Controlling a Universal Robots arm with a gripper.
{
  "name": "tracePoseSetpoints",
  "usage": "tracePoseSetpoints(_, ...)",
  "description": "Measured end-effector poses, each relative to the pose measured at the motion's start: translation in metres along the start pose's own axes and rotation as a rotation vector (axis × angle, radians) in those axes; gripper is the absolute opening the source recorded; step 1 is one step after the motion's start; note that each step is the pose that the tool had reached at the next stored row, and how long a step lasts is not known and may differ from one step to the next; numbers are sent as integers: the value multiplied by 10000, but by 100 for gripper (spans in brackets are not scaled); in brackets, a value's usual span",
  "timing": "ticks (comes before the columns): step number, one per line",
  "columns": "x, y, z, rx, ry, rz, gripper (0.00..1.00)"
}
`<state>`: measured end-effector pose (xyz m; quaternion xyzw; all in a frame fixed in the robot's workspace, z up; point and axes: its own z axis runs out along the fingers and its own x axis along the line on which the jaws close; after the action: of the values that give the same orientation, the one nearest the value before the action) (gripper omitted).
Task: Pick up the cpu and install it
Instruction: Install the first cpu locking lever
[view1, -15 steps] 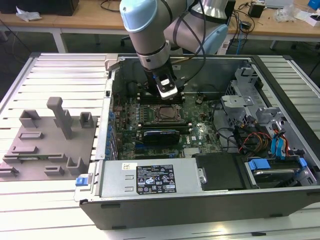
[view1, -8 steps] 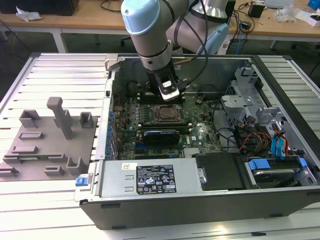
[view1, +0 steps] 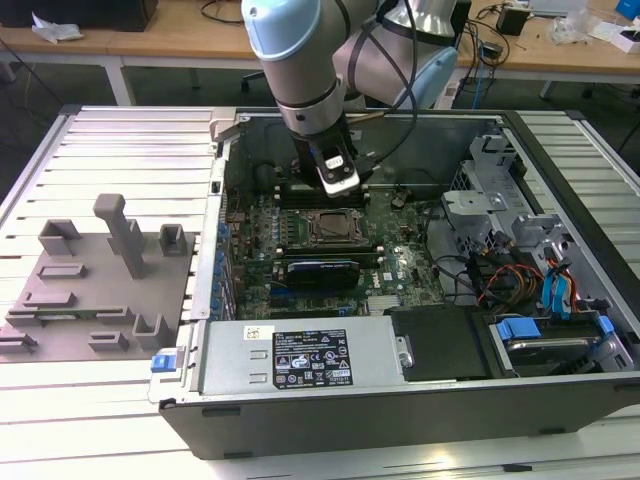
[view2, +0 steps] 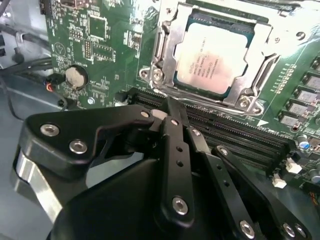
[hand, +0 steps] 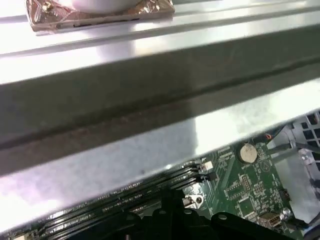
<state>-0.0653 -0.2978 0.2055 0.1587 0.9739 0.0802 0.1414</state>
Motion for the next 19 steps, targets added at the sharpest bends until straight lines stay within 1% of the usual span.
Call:
tracePoseSetpoints(3, -2, -3, 0, 149, -26, 92, 11)
tracePoseSetpoints(4, -2, -3, 0, 168, -32, 105, 11)
tracePoseSetpoints(6, -2, -3, 0, 170, -32, 106, 11)
tracePoseSetpoints(7, -2, -3, 0, 181, -3, 112, 11)
tracePoseSetpoints(8, -4, -2, 2, 220, 107, 125, 11)
tracePoseSetpoints(9, -11, -2, 5, 323, 395, 155, 11)
tracePoseSetpoints(10, -17, -1, 8, 386, 568, 172, 11)
tracePoseSetpoints(11, -27, 0, 11, 456, 762, 194, 11)
tracePoseSetpoints(12, -41, 3, 17, 581, 1115, 234, 11)
tracePoseSetpoints(15, -42, 3, 16, 633, 1255, 248, 11)
tracePoseSetpoints(16, -43, 4, 11, 637, 1256, 248, 11)
tracePoseSetpoints(18, -53, 13, -27, 633, 1254, 249, 11)
tracePoseSetpoints(19, -62, 19, -60, 633, 1255, 249, 11)
